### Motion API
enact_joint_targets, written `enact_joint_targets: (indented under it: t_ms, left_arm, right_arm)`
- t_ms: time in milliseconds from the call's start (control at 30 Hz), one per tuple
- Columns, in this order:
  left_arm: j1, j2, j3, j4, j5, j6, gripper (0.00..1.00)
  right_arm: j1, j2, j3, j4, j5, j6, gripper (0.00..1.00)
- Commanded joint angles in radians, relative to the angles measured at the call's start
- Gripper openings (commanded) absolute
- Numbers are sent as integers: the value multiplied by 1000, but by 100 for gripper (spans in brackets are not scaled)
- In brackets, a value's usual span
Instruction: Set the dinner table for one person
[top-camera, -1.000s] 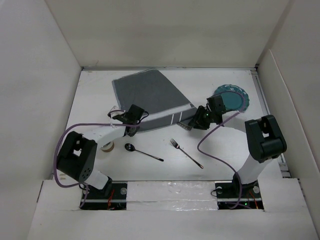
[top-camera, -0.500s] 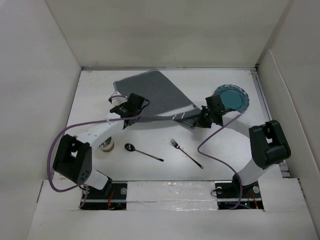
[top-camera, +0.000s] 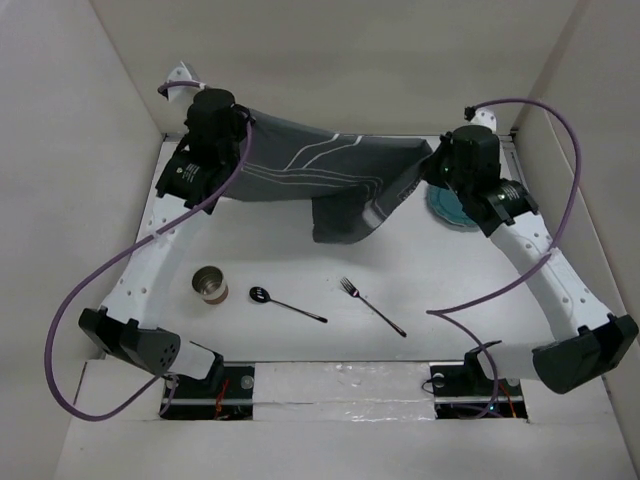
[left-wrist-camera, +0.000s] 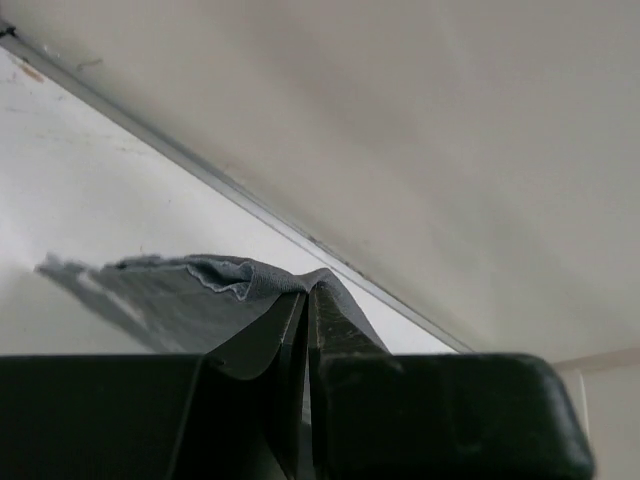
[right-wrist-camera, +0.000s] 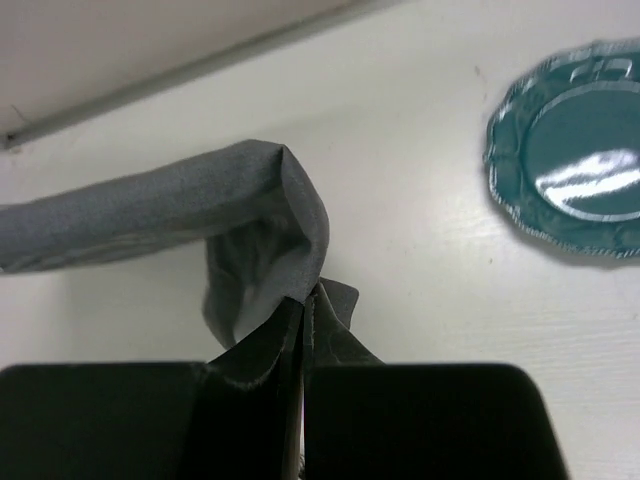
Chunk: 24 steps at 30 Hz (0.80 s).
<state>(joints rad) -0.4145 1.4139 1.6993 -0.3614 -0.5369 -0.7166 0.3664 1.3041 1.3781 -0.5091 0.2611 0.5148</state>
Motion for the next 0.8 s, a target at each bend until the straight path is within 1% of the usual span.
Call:
enact_joint_targets:
  t_ms: [0, 100, 133, 167, 200, 233, 267, 300, 333, 367, 400, 433, 467, 500, 600, 667, 700, 733, 767]
  left_arm:
    - [63, -15, 91, 18, 31, 72, 0]
    - [92, 31, 127, 45, 92, 69, 0]
    - [104, 51, 146, 42, 101, 68, 0]
    - [105, 77, 172, 38, 103, 68, 0]
    - [117, 138, 236, 30, 110, 69, 0]
    - [135, 167, 275, 21, 135, 69, 0]
    - [149, 201, 313, -3, 149, 65, 0]
    - [169, 261, 394, -17, 169, 42, 0]
    - [189, 284, 423, -28, 236, 33, 0]
    - [230, 302, 450, -28, 265, 14, 0]
    - [247, 316, 470, -25, 291, 0, 0]
    - [262, 335, 499, -19, 336, -18, 0]
    - [285, 336, 510, 4, 356, -27, 0]
    - [286, 335, 522, 18, 370, -32, 0]
    - [296, 329, 539, 36, 388, -30, 0]
    - [296, 300, 505, 50, 384, -18, 0]
    - [296, 260, 425, 64, 379, -14, 0]
    - [305, 228, 363, 123, 368, -7, 0]
    - [306, 192, 289, 160, 361, 5, 0]
  right_arm:
    - [20, -17, 136, -28, 139, -91, 0]
    - [29, 46, 203, 29, 179, -166, 0]
    - [16, 79, 225, 67, 191, -209, 0]
    - [5, 149, 269, 86, 197, -229, 0]
    - [-21, 196, 310, 89, 198, -239, 0]
    - [-33, 242, 365, 64, 195, -248, 0]
    - [-44, 288, 494, 46, 191, -254, 0]
    - [-44, 367, 566, 28, 194, -259, 0]
    - [-56, 406, 638, -12, 199, -269, 0]
    - [-57, 434, 703, -25, 199, -277, 0]
    - [-69, 484, 827, -34, 198, -285, 0]
    - [-78, 504, 889, -51, 193, -294, 0]
    - [-78, 521, 941, -55, 191, -298, 0]
    - [-92, 532, 1001, -51, 175, -297, 0]
    - [-116, 515, 1018, -16, 156, -291, 0]
    - [-116, 488, 998, -3, 161, -298, 0]
    - [-116, 472, 975, 4, 176, -303, 0]
    - [-116, 449, 873, 51, 185, -314, 0]
    - [-116, 369, 789, 96, 188, -317, 0]
